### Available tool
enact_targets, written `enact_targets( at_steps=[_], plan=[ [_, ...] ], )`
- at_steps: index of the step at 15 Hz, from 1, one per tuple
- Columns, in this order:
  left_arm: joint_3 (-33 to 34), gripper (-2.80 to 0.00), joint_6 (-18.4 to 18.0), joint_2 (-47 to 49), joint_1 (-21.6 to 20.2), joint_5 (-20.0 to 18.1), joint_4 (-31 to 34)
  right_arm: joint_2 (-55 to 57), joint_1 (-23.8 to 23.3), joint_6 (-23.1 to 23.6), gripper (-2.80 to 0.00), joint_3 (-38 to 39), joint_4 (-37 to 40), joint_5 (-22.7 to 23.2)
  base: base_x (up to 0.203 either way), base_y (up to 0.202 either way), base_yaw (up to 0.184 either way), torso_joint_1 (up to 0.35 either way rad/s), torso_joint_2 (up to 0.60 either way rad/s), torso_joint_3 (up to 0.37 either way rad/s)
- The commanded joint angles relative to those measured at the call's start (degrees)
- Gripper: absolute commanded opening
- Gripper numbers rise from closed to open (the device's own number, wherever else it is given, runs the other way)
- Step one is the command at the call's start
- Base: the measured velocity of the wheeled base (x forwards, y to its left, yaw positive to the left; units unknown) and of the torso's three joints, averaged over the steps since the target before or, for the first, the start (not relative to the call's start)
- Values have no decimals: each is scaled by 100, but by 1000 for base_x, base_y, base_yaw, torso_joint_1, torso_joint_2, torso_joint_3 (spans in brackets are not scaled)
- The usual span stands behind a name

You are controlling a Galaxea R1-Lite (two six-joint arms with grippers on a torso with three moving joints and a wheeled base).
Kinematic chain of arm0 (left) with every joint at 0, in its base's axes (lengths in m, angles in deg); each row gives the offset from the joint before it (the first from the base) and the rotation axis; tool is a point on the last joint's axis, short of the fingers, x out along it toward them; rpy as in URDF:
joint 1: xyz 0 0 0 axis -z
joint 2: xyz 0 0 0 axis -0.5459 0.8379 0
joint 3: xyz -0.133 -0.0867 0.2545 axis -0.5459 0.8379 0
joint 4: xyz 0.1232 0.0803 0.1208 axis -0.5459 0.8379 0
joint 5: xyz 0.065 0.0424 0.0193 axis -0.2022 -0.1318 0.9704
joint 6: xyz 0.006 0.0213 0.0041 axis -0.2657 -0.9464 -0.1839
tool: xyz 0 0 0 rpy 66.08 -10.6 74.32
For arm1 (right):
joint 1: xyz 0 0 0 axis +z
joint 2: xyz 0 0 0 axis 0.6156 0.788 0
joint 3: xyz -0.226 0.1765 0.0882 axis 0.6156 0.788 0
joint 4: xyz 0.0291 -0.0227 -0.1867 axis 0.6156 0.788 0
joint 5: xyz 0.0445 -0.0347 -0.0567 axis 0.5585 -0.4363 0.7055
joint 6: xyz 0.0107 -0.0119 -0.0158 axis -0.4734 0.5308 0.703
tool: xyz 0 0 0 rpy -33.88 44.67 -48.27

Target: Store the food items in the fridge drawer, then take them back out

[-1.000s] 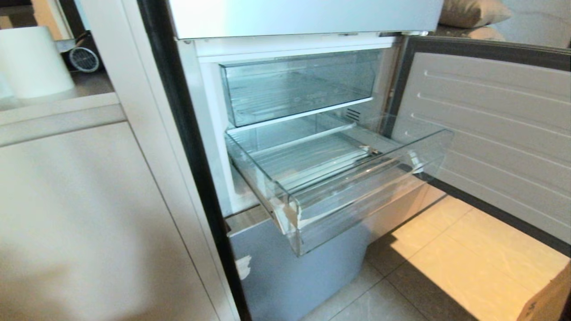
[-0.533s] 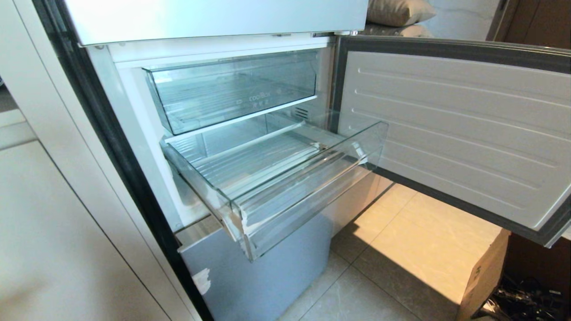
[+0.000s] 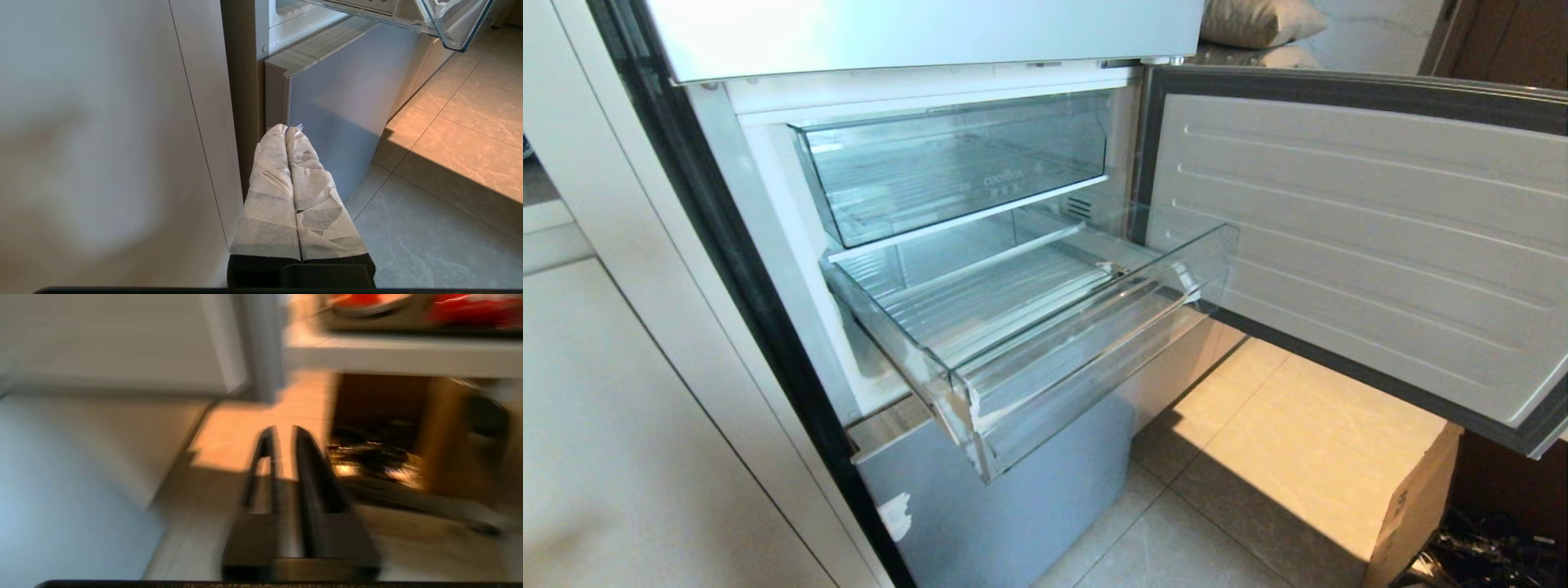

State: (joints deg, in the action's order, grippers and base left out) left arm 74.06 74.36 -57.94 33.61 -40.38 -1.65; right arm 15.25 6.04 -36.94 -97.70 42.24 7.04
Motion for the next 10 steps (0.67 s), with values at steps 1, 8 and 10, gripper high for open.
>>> enact_targets(
  at_steps=[1, 8, 10],
  plan=[
    [0, -280, 0, 8, 0, 0, -5, 1503, -1249, -42, 0, -564, -168, 236, 0, 0, 0, 0, 0, 0],
    [0, -280, 0, 8, 0, 0, 2, 4609, -3187, 22, 0, -2003, -2103, 413, 0, 0, 0, 0, 0, 0],
    [0, -280, 0, 8, 0, 0, -4, 5293, -3786, 130, 0, -2616, -2403, 437, 0, 0, 0, 0, 0, 0]
  ],
)
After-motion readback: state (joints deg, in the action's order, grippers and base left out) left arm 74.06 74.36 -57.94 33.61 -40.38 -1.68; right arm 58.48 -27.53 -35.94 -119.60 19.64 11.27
